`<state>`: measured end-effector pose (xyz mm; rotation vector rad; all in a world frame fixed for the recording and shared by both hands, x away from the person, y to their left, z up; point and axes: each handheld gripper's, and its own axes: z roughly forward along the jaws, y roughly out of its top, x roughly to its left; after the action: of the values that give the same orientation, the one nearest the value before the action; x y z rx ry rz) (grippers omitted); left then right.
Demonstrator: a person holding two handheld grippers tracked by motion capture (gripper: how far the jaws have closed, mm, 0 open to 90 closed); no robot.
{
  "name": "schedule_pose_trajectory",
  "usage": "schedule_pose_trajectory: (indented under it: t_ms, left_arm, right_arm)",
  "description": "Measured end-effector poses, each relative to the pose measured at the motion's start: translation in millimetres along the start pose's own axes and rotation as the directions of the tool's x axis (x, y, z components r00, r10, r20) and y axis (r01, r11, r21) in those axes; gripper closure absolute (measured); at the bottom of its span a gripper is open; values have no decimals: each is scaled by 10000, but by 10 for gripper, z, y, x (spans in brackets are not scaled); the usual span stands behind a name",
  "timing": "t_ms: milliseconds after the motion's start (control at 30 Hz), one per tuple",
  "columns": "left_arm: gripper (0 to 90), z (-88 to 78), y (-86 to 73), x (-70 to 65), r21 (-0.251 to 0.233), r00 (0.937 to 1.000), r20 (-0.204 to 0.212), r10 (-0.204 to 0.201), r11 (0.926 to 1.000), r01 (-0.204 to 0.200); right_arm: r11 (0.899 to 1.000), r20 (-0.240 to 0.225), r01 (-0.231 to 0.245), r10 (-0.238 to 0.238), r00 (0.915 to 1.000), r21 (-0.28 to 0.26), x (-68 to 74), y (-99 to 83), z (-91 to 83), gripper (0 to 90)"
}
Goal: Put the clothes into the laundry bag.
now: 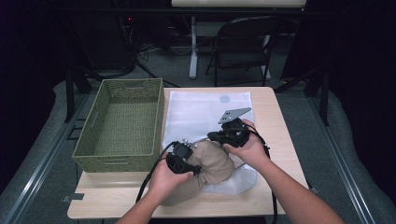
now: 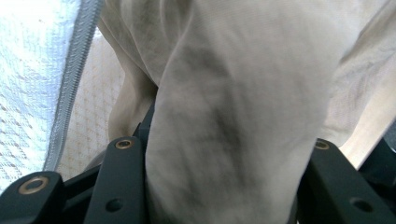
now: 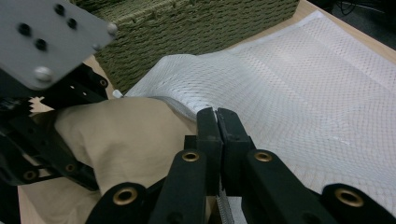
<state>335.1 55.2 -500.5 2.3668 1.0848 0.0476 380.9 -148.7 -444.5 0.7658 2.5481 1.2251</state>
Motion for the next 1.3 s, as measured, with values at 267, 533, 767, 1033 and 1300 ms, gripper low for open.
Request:
schedule_pose_trajectory:
  t_ms: [267,533,767,1033,1300]
  left_arm:
    - [534,191,-48,50,-68,9977,-440,-519,9986,517]
    - [446,282,-90,55,-90,9969,-750,-246,9997,240]
    - [362,290,-94,44,84,9955,-939,-111,9999,119]
    - [319,366,-137,70,17,9943,-1060,99,10000,-98]
    - [298,376,-131,95,132,9941,-1055,-254,9996,269]
  right_arm:
    - [9997,25,221,-221,9998,85,53,3,23,887]
    - [9994,3,289,-289,9996,208,78,-28,75,887]
    - [9995,8,200,-200,9998,255,68,-66,94,887]
    - [9994,39,203,-204,9998,276,84,-85,108,886]
    - [9990,94,336,-339,9994,309,116,-90,112,886]
